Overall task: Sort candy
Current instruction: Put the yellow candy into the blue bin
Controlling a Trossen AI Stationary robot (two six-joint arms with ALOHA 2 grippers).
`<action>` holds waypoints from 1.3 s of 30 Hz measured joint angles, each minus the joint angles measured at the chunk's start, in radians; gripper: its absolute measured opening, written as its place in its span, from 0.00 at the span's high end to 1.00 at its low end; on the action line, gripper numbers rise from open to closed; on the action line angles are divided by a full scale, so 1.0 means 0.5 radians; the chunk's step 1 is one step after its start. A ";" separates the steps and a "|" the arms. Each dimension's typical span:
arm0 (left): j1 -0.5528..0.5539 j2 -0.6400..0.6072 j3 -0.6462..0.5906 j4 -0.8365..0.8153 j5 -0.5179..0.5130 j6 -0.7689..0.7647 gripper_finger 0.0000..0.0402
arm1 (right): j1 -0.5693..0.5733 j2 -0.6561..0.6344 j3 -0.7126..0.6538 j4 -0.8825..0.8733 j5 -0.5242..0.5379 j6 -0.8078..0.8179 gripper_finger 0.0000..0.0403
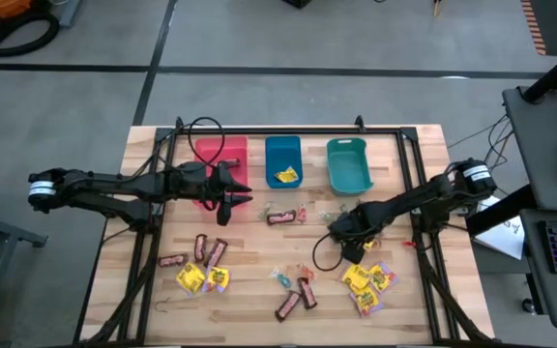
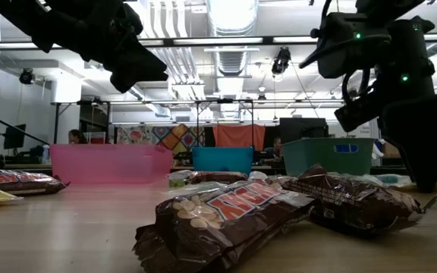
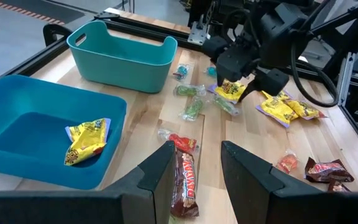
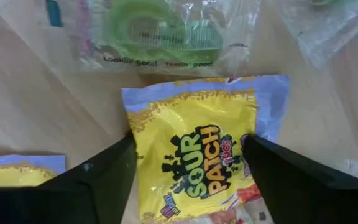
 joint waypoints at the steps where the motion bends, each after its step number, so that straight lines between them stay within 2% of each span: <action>1: 0.000 0.000 0.000 0.000 0.000 0.000 0.72 | -0.005 0.003 0.000 0.005 -0.006 -0.004 0.34; 14: 0.000 0.000 0.000 -0.002 0.000 -0.007 0.72 | -0.010 -0.160 -0.011 0.051 0.002 0.038 0.94; 22: 0.000 0.000 0.000 -0.003 -0.001 -0.007 0.72 | -0.010 -0.361 -0.012 0.039 -0.086 0.034 0.96; 28: 0.000 0.000 0.000 -0.003 0.000 -0.008 0.72 | -0.031 -0.614 0.025 0.097 0.109 0.014 0.96; 33: 0.000 0.000 0.000 0.001 -0.002 -0.008 0.72 | -0.133 -0.727 0.037 0.476 0.274 -0.257 0.96; 39: 0.001 0.000 0.000 0.117 -0.002 0.146 0.72 | -0.411 -0.644 0.037 1.092 0.302 -0.837 0.96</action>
